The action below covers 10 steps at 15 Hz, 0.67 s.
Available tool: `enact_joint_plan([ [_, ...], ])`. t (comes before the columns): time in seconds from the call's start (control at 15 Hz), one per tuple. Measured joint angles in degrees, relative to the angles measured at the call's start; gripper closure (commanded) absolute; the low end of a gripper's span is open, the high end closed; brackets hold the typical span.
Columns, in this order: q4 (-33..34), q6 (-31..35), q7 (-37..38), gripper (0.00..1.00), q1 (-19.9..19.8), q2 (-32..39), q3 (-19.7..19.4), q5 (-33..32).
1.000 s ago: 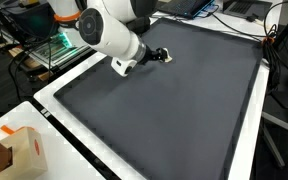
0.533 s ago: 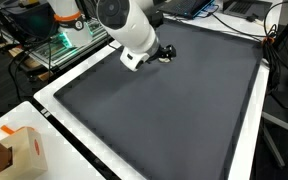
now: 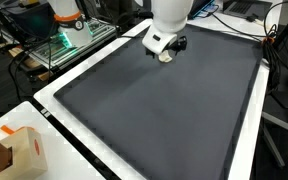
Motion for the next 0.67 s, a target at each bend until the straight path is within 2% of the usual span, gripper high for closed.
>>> enact_joint_plan([
  [0.33, 7.9, -7.0, 5.8, 0.00, 4.1, 3.7, 0.6, -10.5],
  [0.67, 16.2, -13.0, 8.5, 0.00, 8.7, 8.7, 1.0, -20.5],
])
